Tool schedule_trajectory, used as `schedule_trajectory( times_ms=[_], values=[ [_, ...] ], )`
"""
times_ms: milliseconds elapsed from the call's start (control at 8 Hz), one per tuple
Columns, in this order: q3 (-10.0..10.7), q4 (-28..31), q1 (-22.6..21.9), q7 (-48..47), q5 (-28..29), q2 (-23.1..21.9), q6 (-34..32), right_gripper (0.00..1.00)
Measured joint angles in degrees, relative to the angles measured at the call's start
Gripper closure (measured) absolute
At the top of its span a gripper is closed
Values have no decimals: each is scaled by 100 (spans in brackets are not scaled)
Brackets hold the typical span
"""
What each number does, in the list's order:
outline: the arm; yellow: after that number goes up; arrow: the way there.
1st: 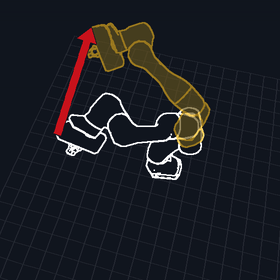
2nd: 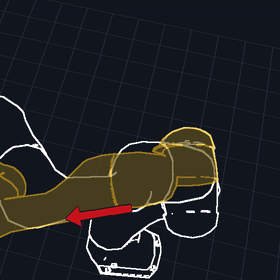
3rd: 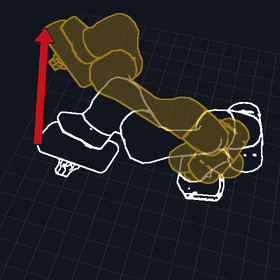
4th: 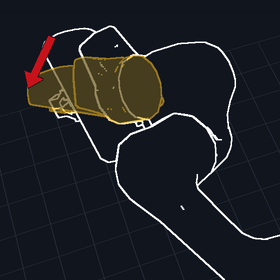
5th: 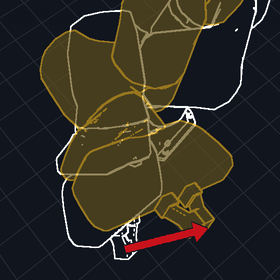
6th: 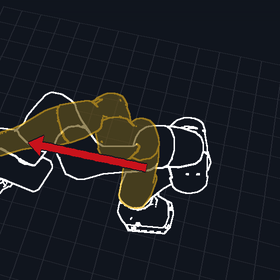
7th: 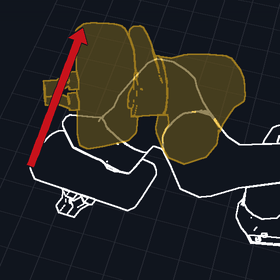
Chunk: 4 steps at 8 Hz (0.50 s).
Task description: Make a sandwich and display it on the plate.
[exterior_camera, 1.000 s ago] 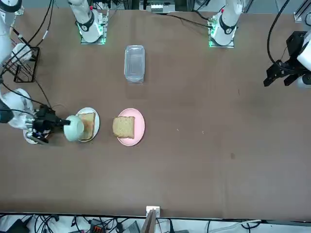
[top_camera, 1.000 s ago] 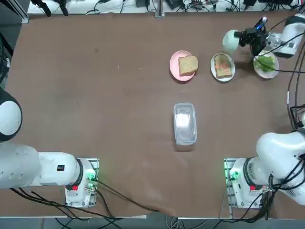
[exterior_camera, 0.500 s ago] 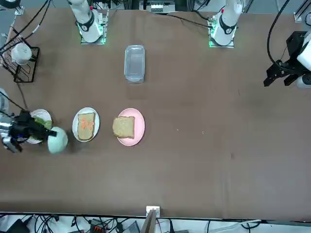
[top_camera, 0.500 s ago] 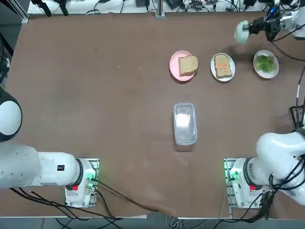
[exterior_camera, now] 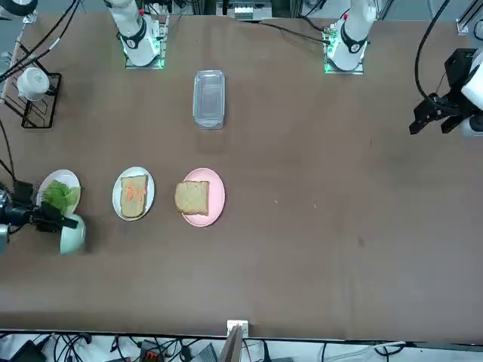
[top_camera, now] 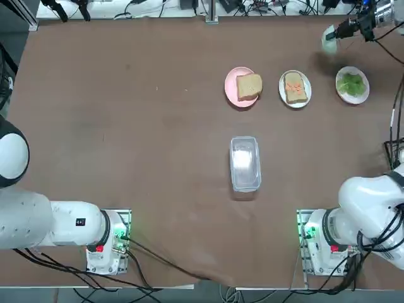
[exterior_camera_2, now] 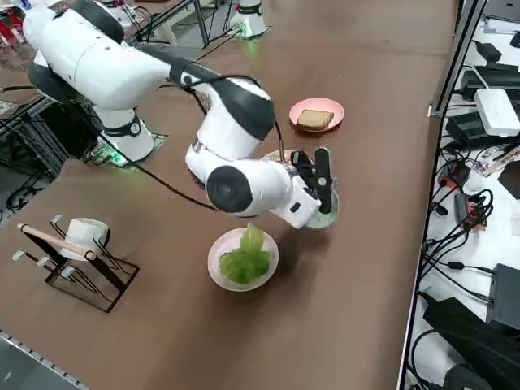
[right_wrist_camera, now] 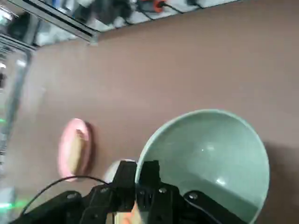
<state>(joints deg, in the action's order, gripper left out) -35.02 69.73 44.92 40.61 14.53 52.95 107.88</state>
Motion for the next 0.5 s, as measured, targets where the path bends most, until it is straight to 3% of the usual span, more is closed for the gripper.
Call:
schedule_trajectory(
  times_ms=[500],
  values=[
    [1, -314, -303, -589, -3268, 13, 635, 95]
  ],
)
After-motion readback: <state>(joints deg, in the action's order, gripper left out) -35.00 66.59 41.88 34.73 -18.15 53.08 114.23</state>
